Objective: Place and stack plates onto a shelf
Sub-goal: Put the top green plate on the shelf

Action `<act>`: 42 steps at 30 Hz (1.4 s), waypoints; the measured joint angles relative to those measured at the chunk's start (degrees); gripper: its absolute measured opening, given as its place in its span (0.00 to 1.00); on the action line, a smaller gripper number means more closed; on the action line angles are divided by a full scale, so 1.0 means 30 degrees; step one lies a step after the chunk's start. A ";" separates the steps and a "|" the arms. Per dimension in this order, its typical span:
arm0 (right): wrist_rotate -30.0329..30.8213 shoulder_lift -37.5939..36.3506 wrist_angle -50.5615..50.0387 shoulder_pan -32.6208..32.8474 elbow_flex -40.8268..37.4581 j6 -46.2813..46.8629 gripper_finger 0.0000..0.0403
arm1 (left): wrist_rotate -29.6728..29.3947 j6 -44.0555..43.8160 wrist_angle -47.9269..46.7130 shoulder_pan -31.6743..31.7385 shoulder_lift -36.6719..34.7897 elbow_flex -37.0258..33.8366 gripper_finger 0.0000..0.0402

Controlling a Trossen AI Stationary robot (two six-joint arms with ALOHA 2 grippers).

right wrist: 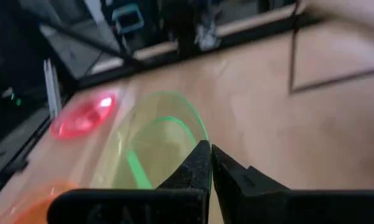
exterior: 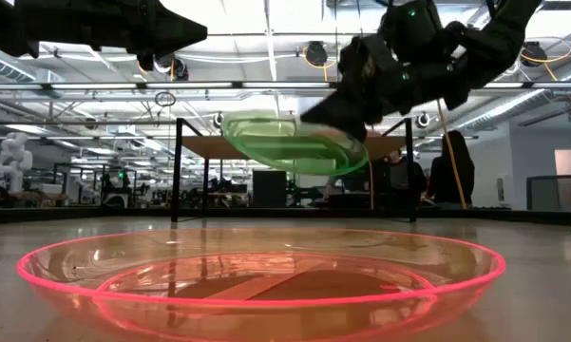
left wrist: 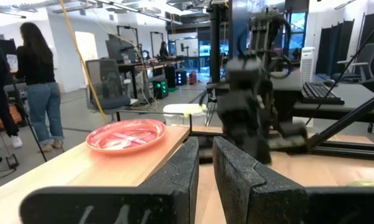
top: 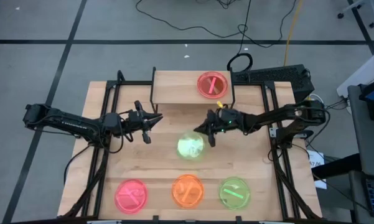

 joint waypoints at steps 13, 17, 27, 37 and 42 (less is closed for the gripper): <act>0.0493 -0.2306 0.1072 -0.3702 0.2107 -0.0347 0.00 | 0.0000 -0.0007 0.0023 0.0000 0.0000 0.0000 0.14; 0.0471 -0.1605 -0.0387 -0.4914 0.4264 -0.1254 0.00 | 0.0000 -0.0053 0.0053 -0.0007 0.0000 0.0000 0.14; 0.0391 0.1379 -0.2349 -0.7719 0.8434 -0.2071 0.00 | 0.0000 -0.0021 0.0139 -0.0037 0.0000 0.0000 0.14; -0.0452 0.5017 -0.1580 -0.8800 1.0303 -0.1072 0.00 | 0.0000 0.0270 0.0219 -0.0036 0.0000 0.0000 0.14; -0.0668 0.6025 -0.1503 -0.8800 1.0872 -0.0940 0.00 | 0.0000 0.0284 0.0219 -0.0036 0.0000 0.0000 0.14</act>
